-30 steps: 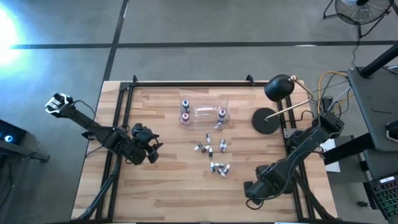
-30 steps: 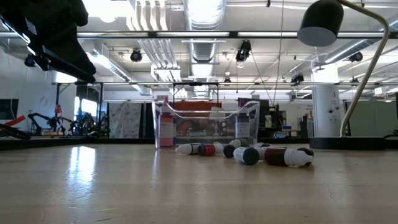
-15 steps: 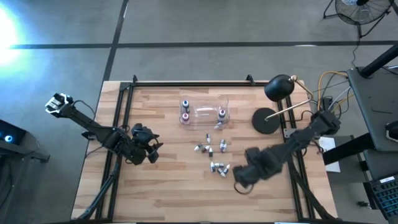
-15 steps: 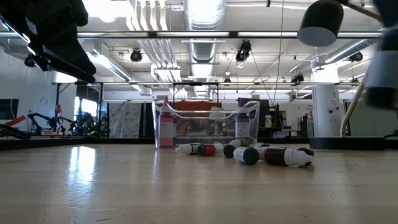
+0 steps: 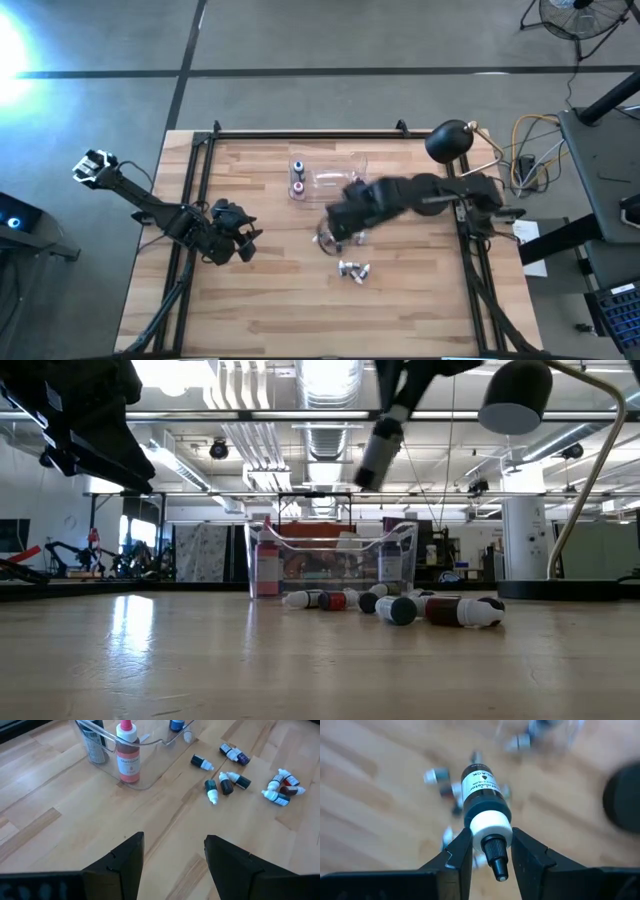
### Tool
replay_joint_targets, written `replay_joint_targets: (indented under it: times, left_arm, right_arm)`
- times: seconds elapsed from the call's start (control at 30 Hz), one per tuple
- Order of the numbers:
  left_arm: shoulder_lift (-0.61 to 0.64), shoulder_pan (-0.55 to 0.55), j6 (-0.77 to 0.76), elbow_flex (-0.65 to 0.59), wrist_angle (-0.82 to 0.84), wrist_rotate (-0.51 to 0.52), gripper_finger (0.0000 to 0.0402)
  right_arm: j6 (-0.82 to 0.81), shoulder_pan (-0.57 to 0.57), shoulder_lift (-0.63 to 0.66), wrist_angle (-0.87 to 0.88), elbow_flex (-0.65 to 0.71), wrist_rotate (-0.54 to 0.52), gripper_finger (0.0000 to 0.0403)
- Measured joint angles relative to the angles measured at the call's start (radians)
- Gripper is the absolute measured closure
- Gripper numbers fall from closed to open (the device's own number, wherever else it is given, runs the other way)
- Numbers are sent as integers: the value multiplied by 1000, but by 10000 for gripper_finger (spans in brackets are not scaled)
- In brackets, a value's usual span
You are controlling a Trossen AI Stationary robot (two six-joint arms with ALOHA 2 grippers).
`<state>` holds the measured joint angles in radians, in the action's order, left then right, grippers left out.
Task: Pick & Place food coloring
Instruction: Put the large black food coloring bottle into the transparent bin
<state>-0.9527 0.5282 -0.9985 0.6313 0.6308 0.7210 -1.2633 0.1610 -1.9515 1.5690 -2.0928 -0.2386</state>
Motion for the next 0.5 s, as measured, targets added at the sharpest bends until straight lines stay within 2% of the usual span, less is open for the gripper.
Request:
replay_joint_targets:
  times: [0.33, 0.5]
  left_arm:
    - [0, 0, -34, 0, -3, -6, 218]
    - [0, 0, -35, 0, -2, -14, 218]
  right_arm:
    - [296, -216, -194, 2, -249, -36, 301]
    - [413, -285, -251, 5, -259, -34, 300]
